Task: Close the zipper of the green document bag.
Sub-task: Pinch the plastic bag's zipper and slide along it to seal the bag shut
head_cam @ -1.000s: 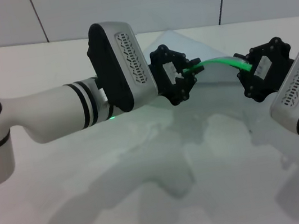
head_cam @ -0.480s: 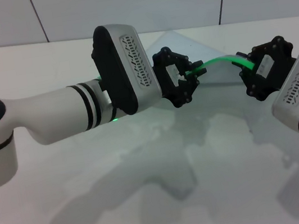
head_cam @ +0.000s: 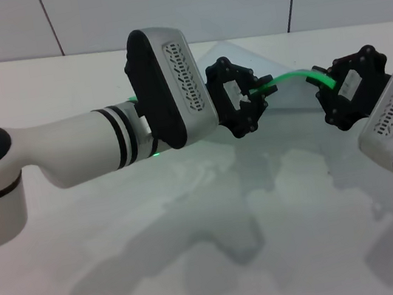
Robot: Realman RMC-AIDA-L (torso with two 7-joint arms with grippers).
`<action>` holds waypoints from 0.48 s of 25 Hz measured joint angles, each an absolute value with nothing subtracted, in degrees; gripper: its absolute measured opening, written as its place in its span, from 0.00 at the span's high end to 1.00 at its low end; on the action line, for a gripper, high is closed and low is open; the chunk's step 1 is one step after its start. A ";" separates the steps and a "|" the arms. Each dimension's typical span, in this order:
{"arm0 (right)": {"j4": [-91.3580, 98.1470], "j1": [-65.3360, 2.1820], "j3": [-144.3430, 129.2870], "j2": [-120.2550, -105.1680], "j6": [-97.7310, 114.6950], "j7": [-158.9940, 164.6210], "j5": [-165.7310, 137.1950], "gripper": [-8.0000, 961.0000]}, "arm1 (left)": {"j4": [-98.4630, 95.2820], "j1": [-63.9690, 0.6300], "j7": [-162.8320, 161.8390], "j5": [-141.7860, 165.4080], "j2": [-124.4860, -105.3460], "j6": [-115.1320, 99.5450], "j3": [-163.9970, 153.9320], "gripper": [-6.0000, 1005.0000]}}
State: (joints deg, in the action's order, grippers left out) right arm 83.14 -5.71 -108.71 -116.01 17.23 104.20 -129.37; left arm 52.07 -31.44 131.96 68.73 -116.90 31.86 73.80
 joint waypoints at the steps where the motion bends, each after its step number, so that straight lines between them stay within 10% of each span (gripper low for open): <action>1: 83.18 -5.71 -108.72 -116.01 17.23 104.19 -129.38 0.89 | 52.11 -31.45 131.93 68.73 -116.90 31.57 73.69 0.91; 12: 83.05 -5.71 -108.65 -116.02 17.13 104.11 -129.37 0.88 | 52.82 -31.39 131.85 68.73 -116.90 30.20 72.91 0.91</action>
State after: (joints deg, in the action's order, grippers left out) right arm 83.05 -5.71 -108.65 -116.02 17.13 104.11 -129.37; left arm 52.82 -31.39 131.85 68.73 -116.90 30.20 72.91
